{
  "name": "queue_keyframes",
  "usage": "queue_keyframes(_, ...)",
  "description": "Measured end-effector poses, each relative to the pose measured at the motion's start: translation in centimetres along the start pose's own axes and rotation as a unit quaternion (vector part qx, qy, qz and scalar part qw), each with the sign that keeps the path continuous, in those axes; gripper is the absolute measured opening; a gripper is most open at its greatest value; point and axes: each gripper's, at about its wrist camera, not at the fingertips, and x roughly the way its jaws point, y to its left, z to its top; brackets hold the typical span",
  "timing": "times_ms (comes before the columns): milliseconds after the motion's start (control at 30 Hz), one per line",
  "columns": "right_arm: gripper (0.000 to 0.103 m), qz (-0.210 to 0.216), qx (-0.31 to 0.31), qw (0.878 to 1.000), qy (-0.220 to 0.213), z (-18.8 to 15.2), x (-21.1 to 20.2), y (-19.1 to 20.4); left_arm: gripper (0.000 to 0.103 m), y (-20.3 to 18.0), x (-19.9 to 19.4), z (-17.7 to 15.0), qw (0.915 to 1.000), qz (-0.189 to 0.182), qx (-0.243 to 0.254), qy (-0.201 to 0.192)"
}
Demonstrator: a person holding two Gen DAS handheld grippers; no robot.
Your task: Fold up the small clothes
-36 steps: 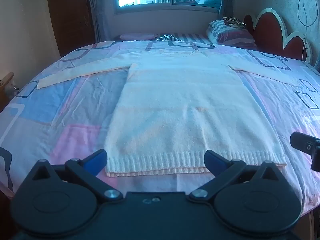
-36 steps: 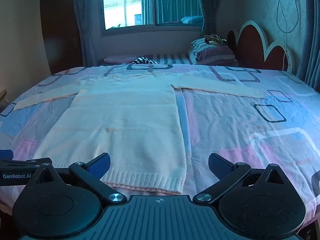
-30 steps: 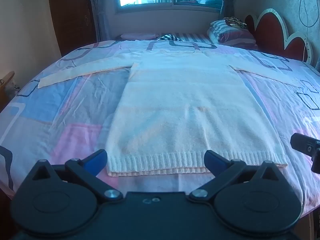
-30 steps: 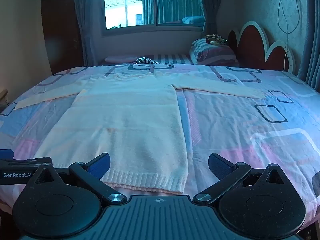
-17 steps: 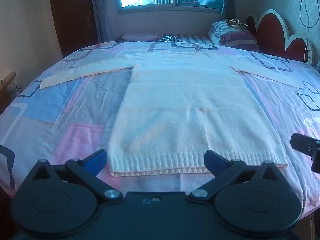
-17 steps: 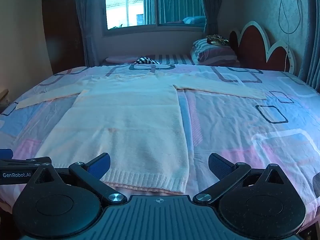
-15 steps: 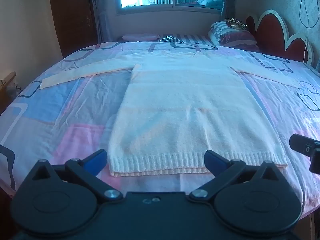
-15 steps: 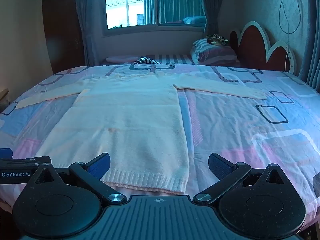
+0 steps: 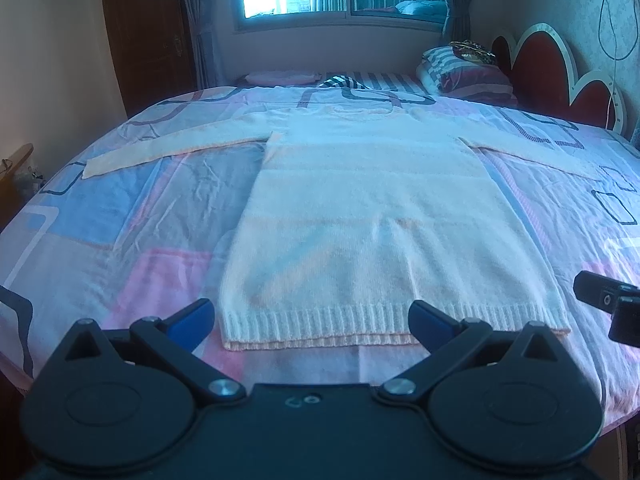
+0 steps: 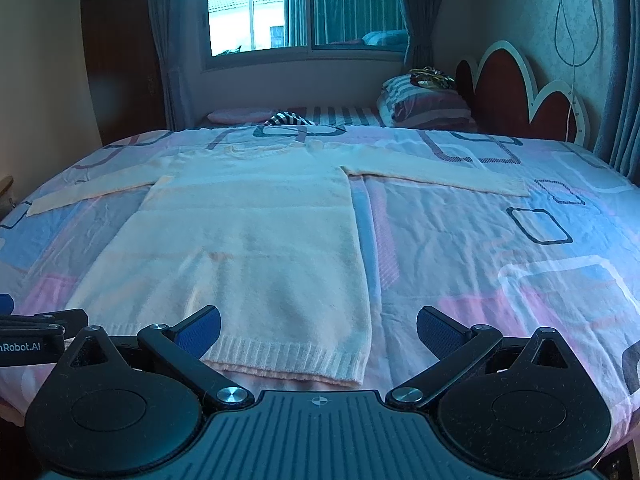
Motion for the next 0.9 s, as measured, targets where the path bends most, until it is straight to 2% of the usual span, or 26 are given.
queue_keyframes(900,0.103,0.002,-0.001,1.000,-0.001,0.04,-0.16,0.38,0.103,0.38,-0.38,0.00,1.0000,0.001,0.001,-0.004)
